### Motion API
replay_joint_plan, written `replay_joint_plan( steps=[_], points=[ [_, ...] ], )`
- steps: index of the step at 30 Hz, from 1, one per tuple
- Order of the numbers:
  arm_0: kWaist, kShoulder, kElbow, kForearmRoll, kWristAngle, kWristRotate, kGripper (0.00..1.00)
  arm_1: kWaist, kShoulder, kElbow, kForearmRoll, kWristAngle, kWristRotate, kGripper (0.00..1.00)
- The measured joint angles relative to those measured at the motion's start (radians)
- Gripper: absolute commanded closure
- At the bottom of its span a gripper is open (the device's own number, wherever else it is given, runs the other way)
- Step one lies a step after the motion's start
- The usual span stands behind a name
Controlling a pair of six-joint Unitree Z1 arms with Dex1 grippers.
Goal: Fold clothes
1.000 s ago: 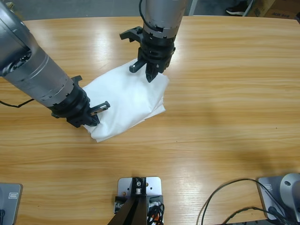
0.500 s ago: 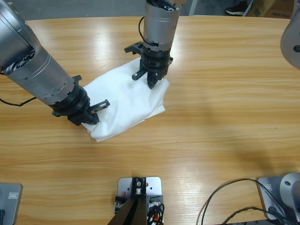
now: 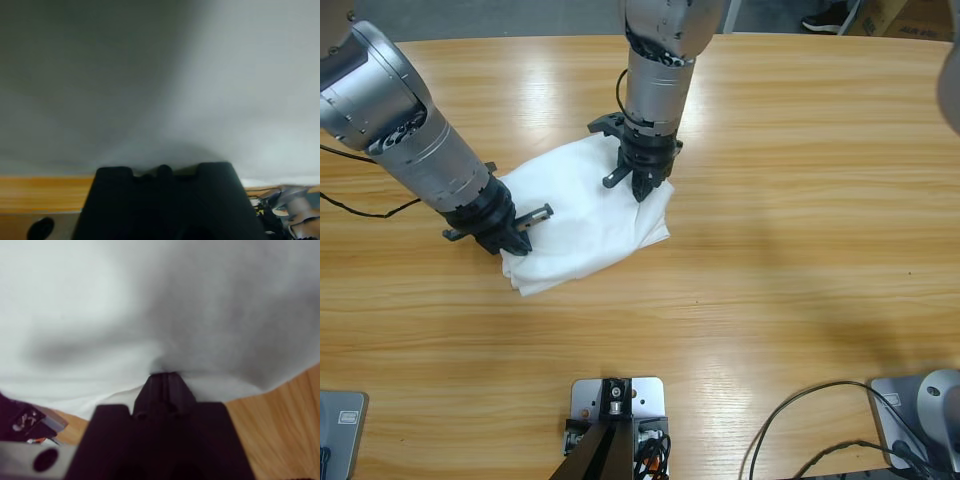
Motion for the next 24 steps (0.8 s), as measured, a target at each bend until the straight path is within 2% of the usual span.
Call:
replay_joint_plan(
  steps=[4,5,6,7,9,10,11,12,13,14,18,21,24],
  points=[
    [0.045,0.018,0.011,-0.014,-0.008,0.028,1.000,0.000,-0.041,0.083,-0.064,-0.001,0.000,1.000],
    [0.047,0.018,0.016,-0.019,-0.011,0.029,1.000,0.000,-0.048,0.100,-0.076,-0.001,0.000,0.799],
    [0.048,0.018,0.022,-0.023,-0.014,0.030,1.000,0.000,-0.053,0.114,-0.085,-0.001,0.000,0.333],
    [0.049,0.018,0.028,-0.026,-0.015,0.031,1.000,0.000,-0.061,0.125,-0.091,-0.001,0.000,0.229],
    [0.051,0.011,0.040,-0.030,-0.016,0.031,1.000,0.000,-0.087,0.144,-0.097,-0.004,0.000,0.168],
    [0.052,-0.002,0.046,-0.029,-0.016,0.031,1.000,0.000,-0.101,0.150,-0.097,-0.007,0.000,0.182],
    [0.053,-0.025,0.048,-0.022,-0.016,0.031,1.000,-0.001,-0.123,0.156,-0.097,-0.014,0.000,0.336],
    [0.055,-0.062,0.045,0.000,-0.010,0.031,1.000,-0.002,-0.149,0.160,-0.097,-0.022,0.000,0.587],
    [0.057,-0.109,0.033,0.033,0.000,0.031,1.000,-0.003,-0.184,0.161,-0.097,-0.029,0.000,0.918],
    [0.058,-0.166,0.011,0.079,0.013,0.031,1.000,-0.004,-0.218,0.162,-0.097,-0.039,0.002,1.000],
    [0.062,-0.318,-0.146,0.220,0.035,0.032,1.000,-0.006,-0.358,0.162,-0.086,-0.051,0.019,1.000],
    [0.050,-0.301,-0.199,0.237,0.047,0.037,1.000,-0.006,-0.403,0.182,-0.084,-0.055,0.023,1.000],
    [0.024,-0.201,-0.273,0.239,0.053,0.069,1.000,-0.006,-0.418,0.221,-0.084,-0.062,0.023,1.000]
  ],
)
